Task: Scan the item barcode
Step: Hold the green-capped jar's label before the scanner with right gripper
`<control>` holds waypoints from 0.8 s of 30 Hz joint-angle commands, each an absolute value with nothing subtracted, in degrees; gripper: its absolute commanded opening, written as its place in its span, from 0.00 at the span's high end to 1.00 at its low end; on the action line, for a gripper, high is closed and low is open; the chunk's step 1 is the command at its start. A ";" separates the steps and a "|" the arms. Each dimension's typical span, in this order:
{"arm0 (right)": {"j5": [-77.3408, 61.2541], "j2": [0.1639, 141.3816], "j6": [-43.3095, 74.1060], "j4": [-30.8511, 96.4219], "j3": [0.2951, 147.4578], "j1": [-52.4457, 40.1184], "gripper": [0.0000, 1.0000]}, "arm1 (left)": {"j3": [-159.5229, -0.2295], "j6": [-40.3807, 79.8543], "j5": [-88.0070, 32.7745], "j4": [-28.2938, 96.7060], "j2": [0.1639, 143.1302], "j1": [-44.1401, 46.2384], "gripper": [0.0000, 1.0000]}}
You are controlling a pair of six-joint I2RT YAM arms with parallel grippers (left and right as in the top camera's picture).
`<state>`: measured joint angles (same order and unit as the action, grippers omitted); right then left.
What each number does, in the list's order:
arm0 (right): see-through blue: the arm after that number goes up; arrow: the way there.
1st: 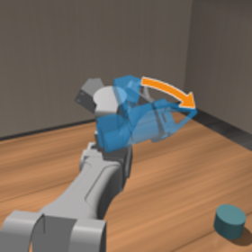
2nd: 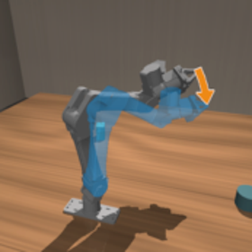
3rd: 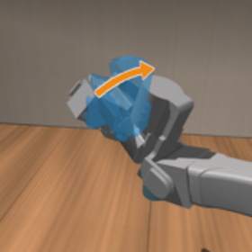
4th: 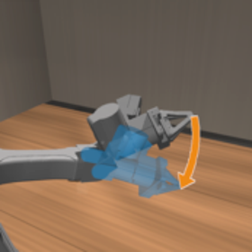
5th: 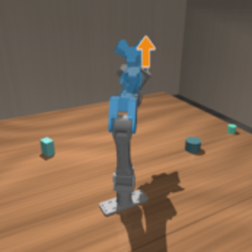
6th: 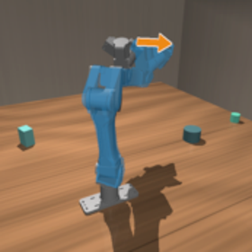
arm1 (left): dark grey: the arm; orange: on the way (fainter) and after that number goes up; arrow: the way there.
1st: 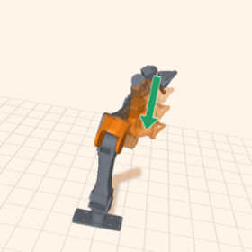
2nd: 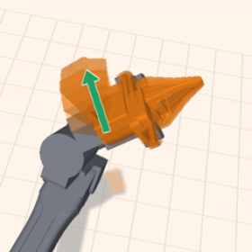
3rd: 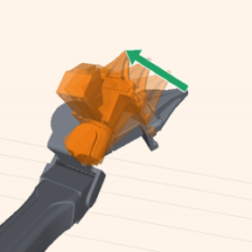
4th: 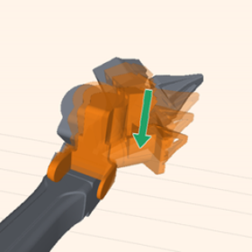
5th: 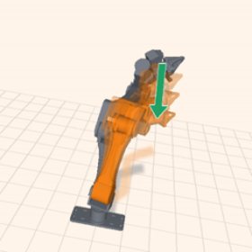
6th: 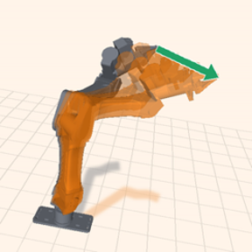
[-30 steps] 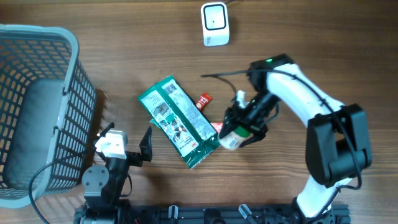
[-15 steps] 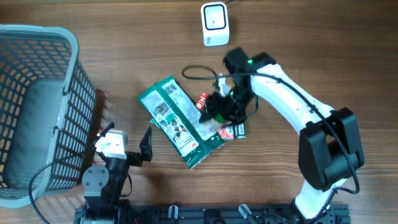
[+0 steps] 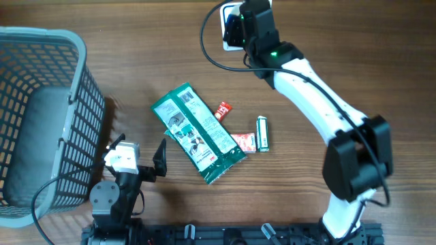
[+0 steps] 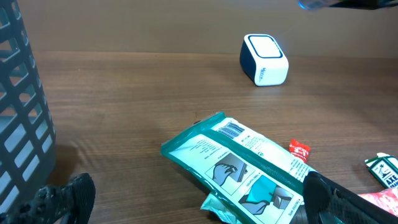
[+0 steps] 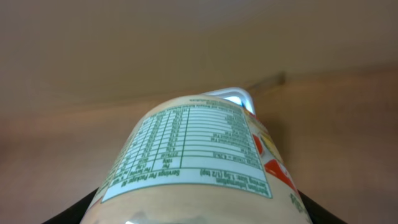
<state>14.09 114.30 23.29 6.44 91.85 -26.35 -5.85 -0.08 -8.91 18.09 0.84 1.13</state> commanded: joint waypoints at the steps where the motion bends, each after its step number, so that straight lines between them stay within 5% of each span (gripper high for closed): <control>1: 19.70 122.83 14.76 -4.58 91.15 -26.39 0.39 | -5.61 0.49 -9.41 18.11 0.58 1.28 0.00; 8: 22.87 128.40 12.34 -25.98 91.15 -25.96 0.35 | -5.61 0.49 -9.39 18.11 0.58 1.28 0.00; 15: 21.61 129.03 13.43 -26.17 91.15 -23.97 0.36 | -5.61 0.49 -9.41 18.11 0.58 1.28 0.00; 19: 20.75 129.03 13.28 -26.24 91.15 -23.90 0.51 | -5.61 0.49 -9.41 18.11 0.58 1.28 0.00; 24: 19.64 129.03 12.40 -26.28 91.15 -23.75 0.48 | -5.61 0.47 -9.39 18.11 0.58 1.28 0.00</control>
